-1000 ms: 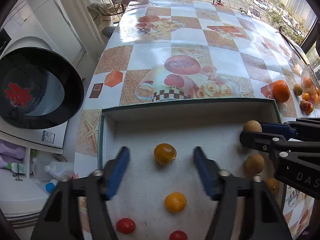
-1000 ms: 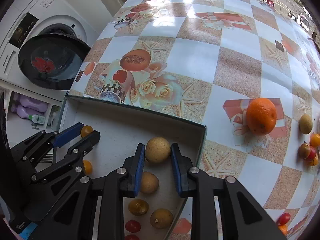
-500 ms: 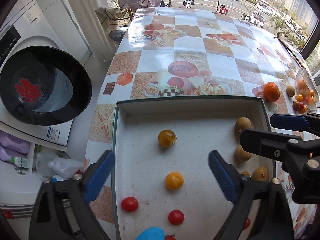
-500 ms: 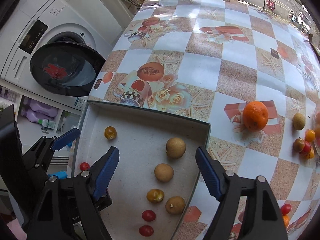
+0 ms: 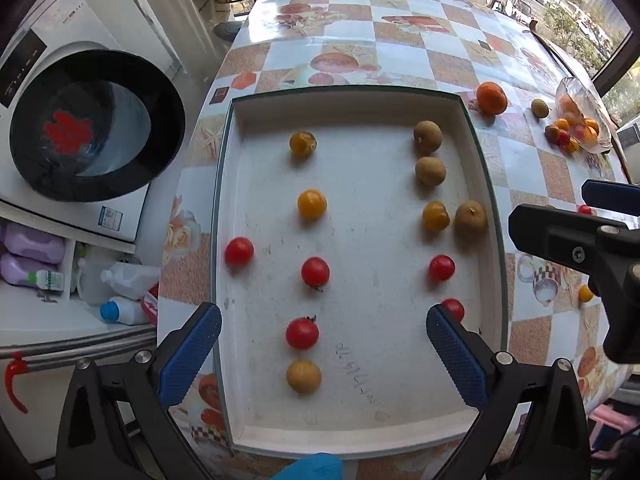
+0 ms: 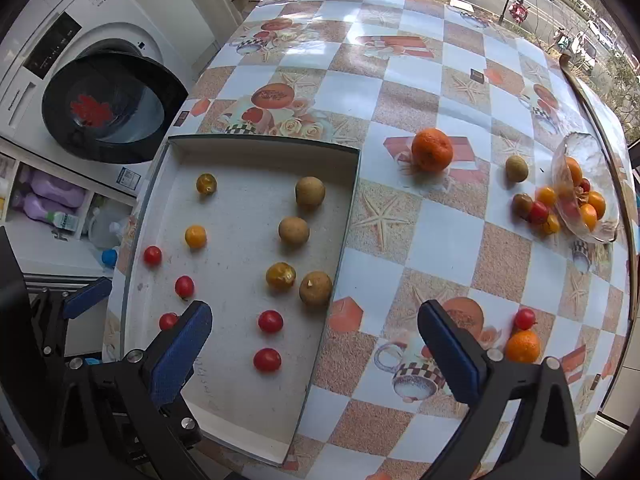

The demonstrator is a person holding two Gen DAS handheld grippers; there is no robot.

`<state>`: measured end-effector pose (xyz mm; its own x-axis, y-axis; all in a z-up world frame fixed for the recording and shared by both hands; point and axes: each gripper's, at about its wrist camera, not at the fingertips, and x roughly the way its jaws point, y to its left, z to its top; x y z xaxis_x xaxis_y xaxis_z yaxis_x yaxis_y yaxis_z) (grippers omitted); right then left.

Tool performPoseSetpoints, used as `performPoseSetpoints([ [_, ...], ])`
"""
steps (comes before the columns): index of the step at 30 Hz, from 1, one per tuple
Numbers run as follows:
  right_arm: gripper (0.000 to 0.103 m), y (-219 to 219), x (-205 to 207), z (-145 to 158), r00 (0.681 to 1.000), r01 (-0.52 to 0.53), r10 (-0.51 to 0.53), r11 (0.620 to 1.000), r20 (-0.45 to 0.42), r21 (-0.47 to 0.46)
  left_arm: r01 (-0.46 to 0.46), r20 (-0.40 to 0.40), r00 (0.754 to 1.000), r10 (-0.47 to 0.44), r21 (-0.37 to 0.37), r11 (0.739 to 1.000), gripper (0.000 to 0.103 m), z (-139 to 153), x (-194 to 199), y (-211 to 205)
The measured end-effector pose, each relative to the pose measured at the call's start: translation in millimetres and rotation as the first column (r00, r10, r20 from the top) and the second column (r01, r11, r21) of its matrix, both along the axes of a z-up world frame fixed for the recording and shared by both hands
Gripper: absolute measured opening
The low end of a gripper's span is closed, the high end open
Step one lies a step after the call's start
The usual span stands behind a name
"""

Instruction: Organize fruits

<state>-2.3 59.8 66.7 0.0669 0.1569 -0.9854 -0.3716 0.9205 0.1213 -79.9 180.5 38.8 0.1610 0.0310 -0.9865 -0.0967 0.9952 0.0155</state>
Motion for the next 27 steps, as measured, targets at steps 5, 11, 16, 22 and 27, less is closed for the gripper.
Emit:
performPoseSetpoints([
  [5, 0.103, -4.4, -21.1, 9.7, 1.000, -0.003, 0.002, 0.999, -0.025, -0.040, 0.008, -0.013, 1.000, -0.008, 0.000, 1.000, 0.103, 14.6, -18.7, -1.8],
  [11, 0.103, 1.6, -44.9, 22.1, 0.998, -0.033, 0.030, 0.998, -0.047, -0.055, 0.036, -0.025, 0.999, -0.036, 0.009, 0.999, 0.103, 27.9, -31.7, -2.3],
  [16, 0.103, 7.0, -56.2, 27.3, 0.997, -0.044, 0.040, 0.997, -0.072, -0.061, 0.049, -0.029, 0.998, -0.049, 0.015, 0.999, 0.103, 33.2, -40.3, -1.1],
  [22, 0.103, 9.4, -64.1, 33.7, 0.997, -0.049, 0.044, 0.996, -0.069, -0.072, 0.053, -0.035, 0.998, -0.052, 0.015, 0.999, 0.103, 35.1, -48.4, 0.9],
  [27, 0.103, 9.8, -68.0, 37.1, 0.997, -0.040, 0.034, 0.996, -0.075, -0.074, 0.068, -0.033, 0.997, -0.068, 0.010, 0.998, 0.103, 38.3, -53.0, 0.1],
])
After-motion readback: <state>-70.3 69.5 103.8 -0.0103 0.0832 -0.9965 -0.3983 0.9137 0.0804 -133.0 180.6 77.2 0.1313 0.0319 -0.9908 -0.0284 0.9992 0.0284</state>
